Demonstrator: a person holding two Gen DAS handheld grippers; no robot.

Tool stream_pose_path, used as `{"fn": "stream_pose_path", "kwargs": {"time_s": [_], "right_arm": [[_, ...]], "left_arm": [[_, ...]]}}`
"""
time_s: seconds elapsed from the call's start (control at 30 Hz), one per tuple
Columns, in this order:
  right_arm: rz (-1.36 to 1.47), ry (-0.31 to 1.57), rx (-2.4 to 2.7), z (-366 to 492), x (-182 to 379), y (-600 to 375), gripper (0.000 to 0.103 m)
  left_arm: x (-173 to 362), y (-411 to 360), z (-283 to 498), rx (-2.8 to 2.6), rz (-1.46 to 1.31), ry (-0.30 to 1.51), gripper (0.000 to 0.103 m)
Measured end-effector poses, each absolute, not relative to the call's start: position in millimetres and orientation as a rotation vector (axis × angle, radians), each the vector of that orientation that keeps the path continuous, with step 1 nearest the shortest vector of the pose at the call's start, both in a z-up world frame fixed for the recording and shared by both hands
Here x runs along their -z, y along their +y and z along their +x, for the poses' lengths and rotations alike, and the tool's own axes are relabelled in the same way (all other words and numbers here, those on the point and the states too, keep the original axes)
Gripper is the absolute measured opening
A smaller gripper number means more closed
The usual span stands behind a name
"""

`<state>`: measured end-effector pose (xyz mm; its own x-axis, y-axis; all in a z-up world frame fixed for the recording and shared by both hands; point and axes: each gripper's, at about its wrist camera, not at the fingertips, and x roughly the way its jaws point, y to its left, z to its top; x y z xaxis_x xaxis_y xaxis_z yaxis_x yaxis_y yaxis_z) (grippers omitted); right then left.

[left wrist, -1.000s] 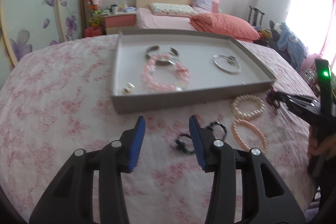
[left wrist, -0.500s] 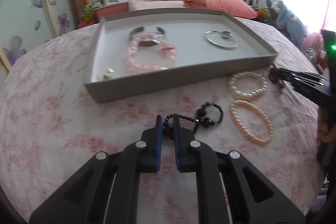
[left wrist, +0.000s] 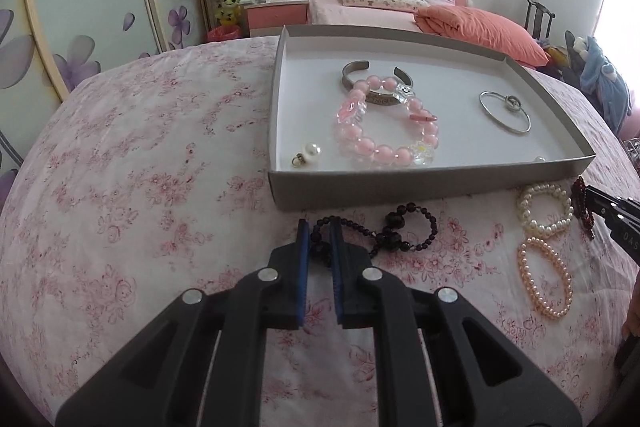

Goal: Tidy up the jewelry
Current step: 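Close the left tool on the black bead bracelet and lift it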

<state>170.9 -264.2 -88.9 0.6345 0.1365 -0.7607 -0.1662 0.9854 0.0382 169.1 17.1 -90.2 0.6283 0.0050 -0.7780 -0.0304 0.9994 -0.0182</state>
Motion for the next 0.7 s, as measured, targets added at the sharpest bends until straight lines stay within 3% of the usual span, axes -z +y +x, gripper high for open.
{"fn": "stream_pose_path", "kwargs": {"time_s": [0.7], "right_arm": [[-0.022,0.875,-0.185,171.5,90.8,-268.1,0.007]], "left_arm": [[92.3,12.1,170.7,-0.025,-0.025,0.892,0.012]]}}
